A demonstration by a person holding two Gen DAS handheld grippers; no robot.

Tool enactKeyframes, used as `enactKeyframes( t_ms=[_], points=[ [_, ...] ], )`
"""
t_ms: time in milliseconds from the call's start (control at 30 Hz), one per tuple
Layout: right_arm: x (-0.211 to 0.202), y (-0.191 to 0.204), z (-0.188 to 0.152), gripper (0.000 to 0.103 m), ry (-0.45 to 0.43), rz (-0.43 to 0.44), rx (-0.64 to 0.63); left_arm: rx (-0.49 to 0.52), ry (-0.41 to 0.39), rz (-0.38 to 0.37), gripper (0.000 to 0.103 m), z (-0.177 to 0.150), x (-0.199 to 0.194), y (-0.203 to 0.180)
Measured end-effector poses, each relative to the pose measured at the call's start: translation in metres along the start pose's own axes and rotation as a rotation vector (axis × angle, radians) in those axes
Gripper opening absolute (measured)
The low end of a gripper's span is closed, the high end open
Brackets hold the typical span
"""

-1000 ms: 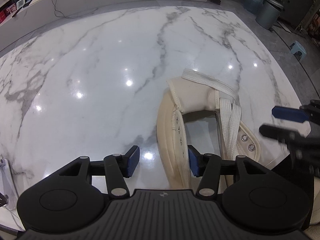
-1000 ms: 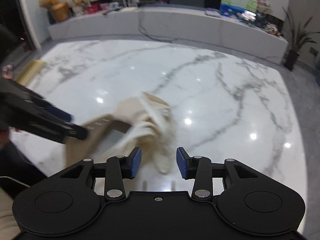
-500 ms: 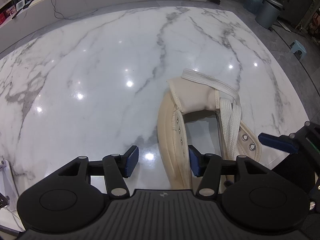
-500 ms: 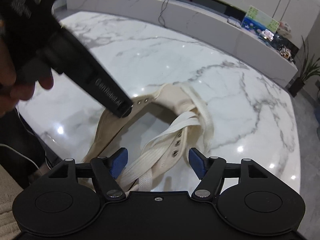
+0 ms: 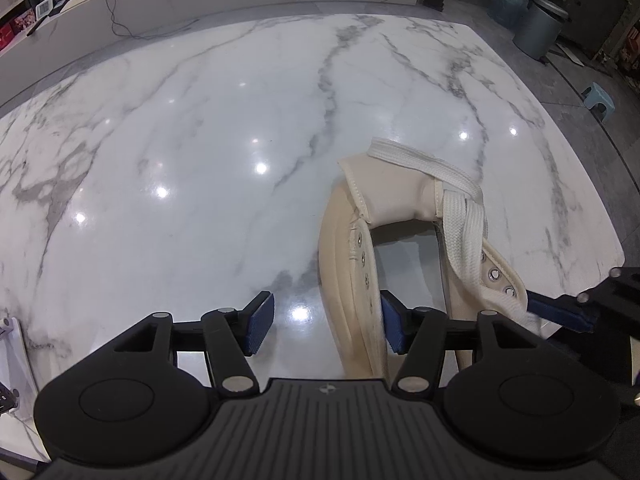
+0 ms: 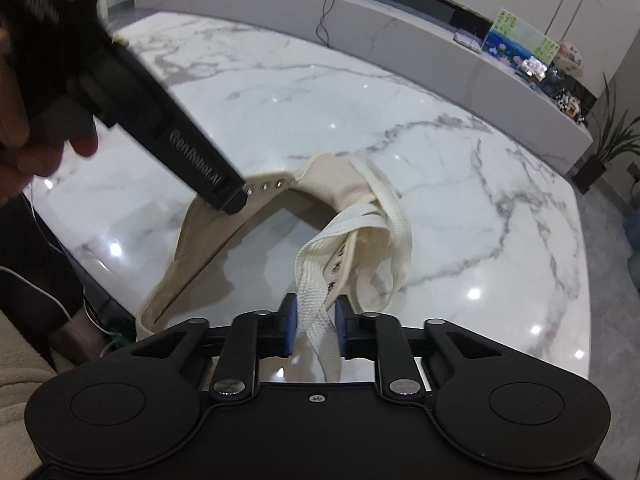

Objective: Lace up shoes with both hands

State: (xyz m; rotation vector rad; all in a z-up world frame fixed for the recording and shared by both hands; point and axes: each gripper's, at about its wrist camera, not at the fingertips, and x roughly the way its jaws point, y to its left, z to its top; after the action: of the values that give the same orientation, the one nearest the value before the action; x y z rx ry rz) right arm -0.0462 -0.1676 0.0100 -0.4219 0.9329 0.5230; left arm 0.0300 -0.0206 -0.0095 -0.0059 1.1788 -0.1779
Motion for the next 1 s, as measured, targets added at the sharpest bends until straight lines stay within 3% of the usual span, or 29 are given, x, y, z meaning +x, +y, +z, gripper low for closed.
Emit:
enactKeyframes(
  t_ms=[367,600,767,900,933,967,1000],
  points=[
    [0.002,-0.064,0.010,0.004,-0.056,-0.159,0.112,0.016,0.008,0.011,0.055,-0.002,0.000,-0.002],
    [0.033,-0.076,0.015,0.004,-0.069,0.017,0.049,0.024,0.018,0.019,0.055,-0.001,0.002,-0.003],
    [0.066,-0.085,0.027,0.004,-0.048,0.050,0.061,0.025,0.032,0.020,0.055,0.001,0.007,-0.004],
    [0.090,-0.096,0.034,0.005,-0.022,0.185,0.078,0.033,0.048,0.025,0.055,0.003,0.013,-0.005],
    [0.095,-0.096,0.036,0.008,-0.022,0.202,0.075,0.037,0.051,0.025,0.055,0.004,0.015,-0.006],
    [0.099,-0.096,0.037,0.018,-0.020,0.204,0.063,0.040,0.054,0.025,0.055,0.005,0.016,-0.006],
    [0.101,-0.095,0.038,0.035,-0.018,0.199,0.053,0.041,0.058,0.025,0.055,0.005,0.017,-0.006]
  ],
)
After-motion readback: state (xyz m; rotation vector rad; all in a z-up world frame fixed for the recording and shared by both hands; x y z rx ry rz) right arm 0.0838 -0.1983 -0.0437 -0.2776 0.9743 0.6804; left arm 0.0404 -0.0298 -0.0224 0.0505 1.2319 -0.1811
